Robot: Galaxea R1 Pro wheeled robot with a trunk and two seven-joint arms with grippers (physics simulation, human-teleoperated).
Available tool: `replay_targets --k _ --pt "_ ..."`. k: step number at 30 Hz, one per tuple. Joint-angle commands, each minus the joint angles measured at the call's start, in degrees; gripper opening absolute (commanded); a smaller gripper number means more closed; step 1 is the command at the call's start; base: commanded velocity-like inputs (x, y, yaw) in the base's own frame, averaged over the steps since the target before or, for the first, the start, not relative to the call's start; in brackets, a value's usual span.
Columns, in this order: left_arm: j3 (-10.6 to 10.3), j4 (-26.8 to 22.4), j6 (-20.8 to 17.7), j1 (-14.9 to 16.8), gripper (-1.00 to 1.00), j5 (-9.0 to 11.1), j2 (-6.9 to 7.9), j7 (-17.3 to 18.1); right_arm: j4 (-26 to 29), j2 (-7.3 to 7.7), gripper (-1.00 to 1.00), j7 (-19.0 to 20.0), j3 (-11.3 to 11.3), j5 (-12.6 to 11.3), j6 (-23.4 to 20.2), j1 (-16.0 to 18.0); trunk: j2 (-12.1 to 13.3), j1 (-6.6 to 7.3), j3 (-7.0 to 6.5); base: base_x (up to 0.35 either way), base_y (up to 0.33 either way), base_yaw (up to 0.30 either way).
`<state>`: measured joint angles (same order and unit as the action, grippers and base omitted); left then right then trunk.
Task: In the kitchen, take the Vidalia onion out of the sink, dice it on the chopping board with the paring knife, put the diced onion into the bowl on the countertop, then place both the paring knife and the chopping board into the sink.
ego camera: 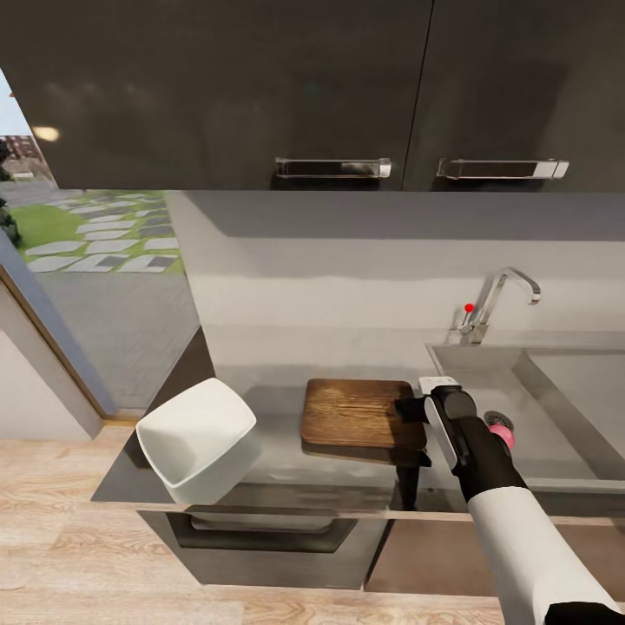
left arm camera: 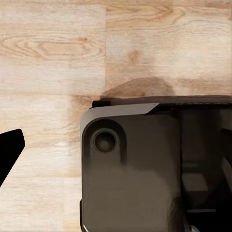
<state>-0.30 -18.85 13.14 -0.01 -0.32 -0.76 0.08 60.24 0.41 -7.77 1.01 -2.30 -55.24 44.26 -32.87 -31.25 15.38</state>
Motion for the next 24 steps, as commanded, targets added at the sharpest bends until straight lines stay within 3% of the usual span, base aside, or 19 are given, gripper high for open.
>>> replay_targets --k 1,24 --pt "-0.02 -0.04 0.12 -0.01 1.0 -0.03 0.02 0.01 0.05 0.03 -1.0 -0.36 0.12 -0.3 -0.23 0.04 -0.07 -0.02 0.08 0.0 0.0 0.0" --pt "0.04 0.74 0.12 0.01 1.0 -0.12 -0.02 0.01 0.05 0.03 -1.0 -0.35 0.13 -0.34 -0.25 0.04 -0.07 -0.02 0.08 0.0 0.0 0.0"
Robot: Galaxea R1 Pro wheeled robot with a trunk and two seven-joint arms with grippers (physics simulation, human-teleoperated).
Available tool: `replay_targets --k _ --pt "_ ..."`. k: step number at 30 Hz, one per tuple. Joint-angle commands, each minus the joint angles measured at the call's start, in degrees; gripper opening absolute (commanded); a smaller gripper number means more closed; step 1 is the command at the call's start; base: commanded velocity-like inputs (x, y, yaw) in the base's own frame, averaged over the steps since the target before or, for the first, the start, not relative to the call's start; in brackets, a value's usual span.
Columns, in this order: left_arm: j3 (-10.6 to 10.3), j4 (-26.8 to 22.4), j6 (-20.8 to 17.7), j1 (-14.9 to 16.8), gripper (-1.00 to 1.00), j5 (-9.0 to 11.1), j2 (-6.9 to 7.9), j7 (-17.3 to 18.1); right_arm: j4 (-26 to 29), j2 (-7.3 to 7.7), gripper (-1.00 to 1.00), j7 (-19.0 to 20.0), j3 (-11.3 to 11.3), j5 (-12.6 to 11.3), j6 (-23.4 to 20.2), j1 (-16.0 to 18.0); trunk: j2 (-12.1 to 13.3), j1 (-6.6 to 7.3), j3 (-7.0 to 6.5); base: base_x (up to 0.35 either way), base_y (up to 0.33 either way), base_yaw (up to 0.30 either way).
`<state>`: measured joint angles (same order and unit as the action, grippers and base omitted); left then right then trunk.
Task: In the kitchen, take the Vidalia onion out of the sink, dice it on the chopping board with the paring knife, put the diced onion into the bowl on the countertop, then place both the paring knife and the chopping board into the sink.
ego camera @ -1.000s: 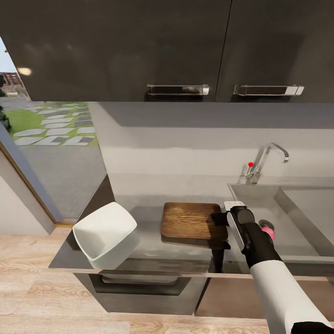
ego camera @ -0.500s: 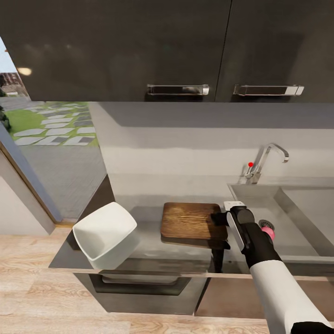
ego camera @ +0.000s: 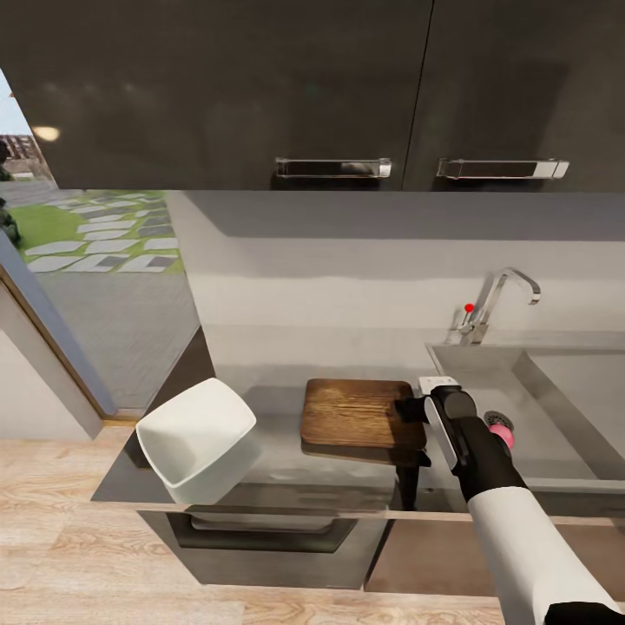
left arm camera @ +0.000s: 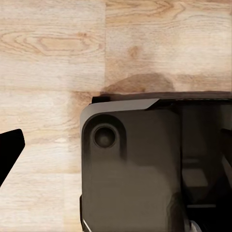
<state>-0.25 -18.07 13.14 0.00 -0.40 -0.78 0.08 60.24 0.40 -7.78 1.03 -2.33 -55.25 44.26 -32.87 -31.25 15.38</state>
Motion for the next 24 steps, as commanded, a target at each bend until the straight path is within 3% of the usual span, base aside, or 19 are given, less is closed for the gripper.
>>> replay_targets --k 1,7,8,24 --pt "-0.02 -0.04 0.1 0.0 1.0 -0.04 0.0 0.01 0.05 0.03 -1.0 -0.33 0.11 -0.31 -0.23 0.04 -0.07 -0.02 0.08 0.0 0.0 0.0" --pt "-0.02 -0.04 0.11 0.0 1.0 -0.04 -0.01 0.01 0.05 -0.02 -1.0 -0.34 0.11 -0.31 -0.22 0.04 -0.07 -0.02 0.08 0.0 0.0 0.0" --pt "-0.02 -0.04 0.12 -0.01 1.0 -0.04 -0.01 0.01 0.05 -0.03 1.0 -0.36 0.11 -0.31 -0.25 0.04 -0.07 -0.02 0.08 0.0 0.0 0.0" --pt "-0.02 -0.03 0.13 -0.02 1.0 -0.04 0.0 0.01 0.05 -0.05 1.0 -0.34 0.11 -0.29 -0.24 0.04 -0.07 -0.02 0.08 0.0 0.0 0.0"
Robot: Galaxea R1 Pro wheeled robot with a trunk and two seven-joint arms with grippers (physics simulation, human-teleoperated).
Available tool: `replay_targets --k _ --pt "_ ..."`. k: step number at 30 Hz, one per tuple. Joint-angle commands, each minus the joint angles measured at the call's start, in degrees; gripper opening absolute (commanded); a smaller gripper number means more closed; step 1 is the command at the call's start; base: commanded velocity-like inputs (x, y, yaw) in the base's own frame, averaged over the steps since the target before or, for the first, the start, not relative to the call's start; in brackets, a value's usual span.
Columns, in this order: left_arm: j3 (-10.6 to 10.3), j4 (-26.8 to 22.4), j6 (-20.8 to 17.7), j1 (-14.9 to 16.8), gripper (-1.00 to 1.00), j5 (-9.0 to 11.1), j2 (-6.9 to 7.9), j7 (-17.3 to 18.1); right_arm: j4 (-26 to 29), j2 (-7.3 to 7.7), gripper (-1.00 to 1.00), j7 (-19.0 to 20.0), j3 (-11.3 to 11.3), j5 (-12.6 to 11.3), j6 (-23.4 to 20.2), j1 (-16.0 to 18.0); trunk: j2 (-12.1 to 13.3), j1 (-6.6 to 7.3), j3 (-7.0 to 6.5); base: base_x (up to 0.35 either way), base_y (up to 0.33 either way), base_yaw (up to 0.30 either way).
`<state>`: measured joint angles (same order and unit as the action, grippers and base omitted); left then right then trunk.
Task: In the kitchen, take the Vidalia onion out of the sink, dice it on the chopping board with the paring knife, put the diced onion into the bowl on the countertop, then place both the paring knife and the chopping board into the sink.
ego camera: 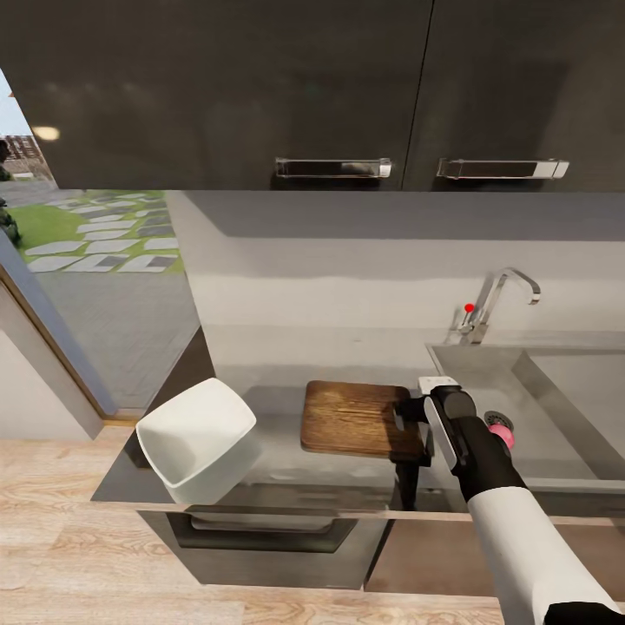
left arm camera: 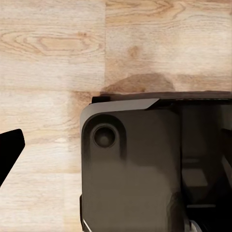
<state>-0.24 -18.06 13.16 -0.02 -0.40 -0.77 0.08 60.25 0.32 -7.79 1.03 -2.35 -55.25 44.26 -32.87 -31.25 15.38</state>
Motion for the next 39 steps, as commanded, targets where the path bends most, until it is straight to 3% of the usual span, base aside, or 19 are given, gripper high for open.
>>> replay_targets --k 1,24,34,39 --pt "-0.02 -0.05 0.11 0.0 1.0 -0.04 -0.01 0.01 0.05 0.03 1.0 -0.34 0.11 -0.28 -0.23 0.04 -0.07 -0.02 0.08 0.0 0.0 0.0" --pt "-0.02 -0.05 0.11 0.0 1.0 -0.04 0.0 0.01 0.72 -0.03 1.0 -0.3 -0.01 -0.28 -0.21 0.04 -0.07 -0.02 0.08 0.0 0.0 0.0" --pt "-0.02 -0.06 0.11 0.0 1.0 -0.04 -0.01 0.01 6.49 -0.21 1.0 -0.25 -0.15 -0.29 -0.14 0.04 -0.07 -0.02 0.08 0.0 0.0 0.0" --pt "-0.02 -0.05 0.11 0.0 1.0 -0.04 -0.01 0.01 9.5 -0.16 1.0 4.06 -0.21 -0.08 -0.19 -0.1 -0.07 -0.02 0.08 0.0 0.0 0.0"
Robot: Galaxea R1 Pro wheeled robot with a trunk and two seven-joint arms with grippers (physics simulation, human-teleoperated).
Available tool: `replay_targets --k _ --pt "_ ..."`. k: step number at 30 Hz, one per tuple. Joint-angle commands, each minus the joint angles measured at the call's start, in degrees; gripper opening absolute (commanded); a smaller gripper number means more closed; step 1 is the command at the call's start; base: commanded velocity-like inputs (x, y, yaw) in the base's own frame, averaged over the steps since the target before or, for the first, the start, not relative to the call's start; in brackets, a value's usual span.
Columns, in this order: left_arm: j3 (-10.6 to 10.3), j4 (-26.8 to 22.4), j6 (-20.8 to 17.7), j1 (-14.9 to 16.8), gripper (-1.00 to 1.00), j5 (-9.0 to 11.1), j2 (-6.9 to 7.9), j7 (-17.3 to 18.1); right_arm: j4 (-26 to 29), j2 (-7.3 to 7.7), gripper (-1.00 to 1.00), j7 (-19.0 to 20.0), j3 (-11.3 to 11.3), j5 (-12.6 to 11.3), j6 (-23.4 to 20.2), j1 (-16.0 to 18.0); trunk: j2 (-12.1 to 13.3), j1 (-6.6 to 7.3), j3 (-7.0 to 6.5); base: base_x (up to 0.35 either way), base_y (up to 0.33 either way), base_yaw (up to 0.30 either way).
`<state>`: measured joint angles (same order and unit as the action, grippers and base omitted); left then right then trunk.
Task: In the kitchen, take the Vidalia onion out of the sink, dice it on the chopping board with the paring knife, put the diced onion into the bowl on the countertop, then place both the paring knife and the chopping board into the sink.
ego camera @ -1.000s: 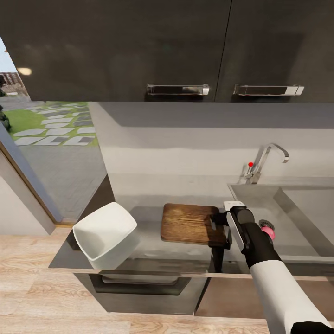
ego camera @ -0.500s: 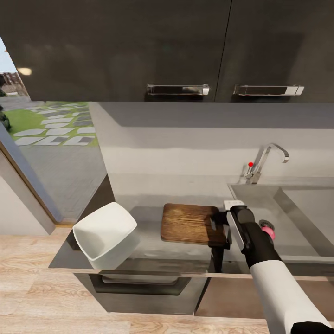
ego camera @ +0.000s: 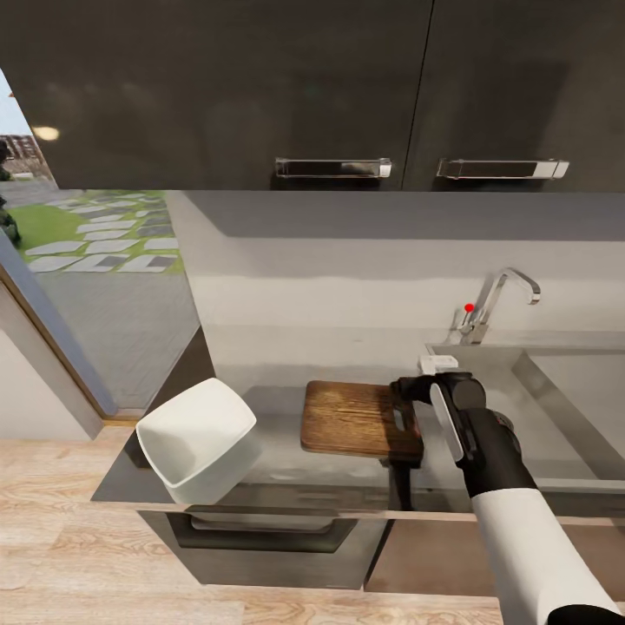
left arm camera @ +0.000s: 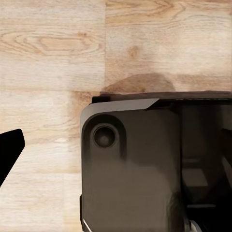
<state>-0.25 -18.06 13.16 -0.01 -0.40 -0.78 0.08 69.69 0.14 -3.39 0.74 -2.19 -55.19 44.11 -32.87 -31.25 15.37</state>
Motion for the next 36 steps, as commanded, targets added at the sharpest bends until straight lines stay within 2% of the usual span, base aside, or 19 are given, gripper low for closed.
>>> replay_targets --k 1,8,30,36 --pt "-0.02 -0.04 0.12 0.0 1.0 -0.04 0.02 0.01 0.15 0.02 1.0 -0.1 0.07 -0.2 -0.25 0.03 -0.07 -0.02 0.08 0.0 0.0 0.0" --pt "-0.02 -0.04 0.12 0.01 1.0 -0.04 0.01 0.01 0.54 0.03 1.0 0.76 0.05 -0.1 -0.26 0.01 -0.07 -0.02 0.08 -0.148 0.0 0.0" --pt "-0.02 -0.04 0.12 0.01 1.0 -0.04 0.0 0.01 0.82 0.03 1.0 0.84 0.1 -0.09 0.23 -0.2 -0.07 -0.02 0.08 -0.28 0.0 0.0" --pt "-0.02 -0.07 0.12 0.0 1.0 -0.04 0.01 0.01 4.1 -0.03 1.0 0.84 0.17 -0.09 0.41 -0.8 -0.07 -0.02 0.08 -0.277 0.0 0.0"
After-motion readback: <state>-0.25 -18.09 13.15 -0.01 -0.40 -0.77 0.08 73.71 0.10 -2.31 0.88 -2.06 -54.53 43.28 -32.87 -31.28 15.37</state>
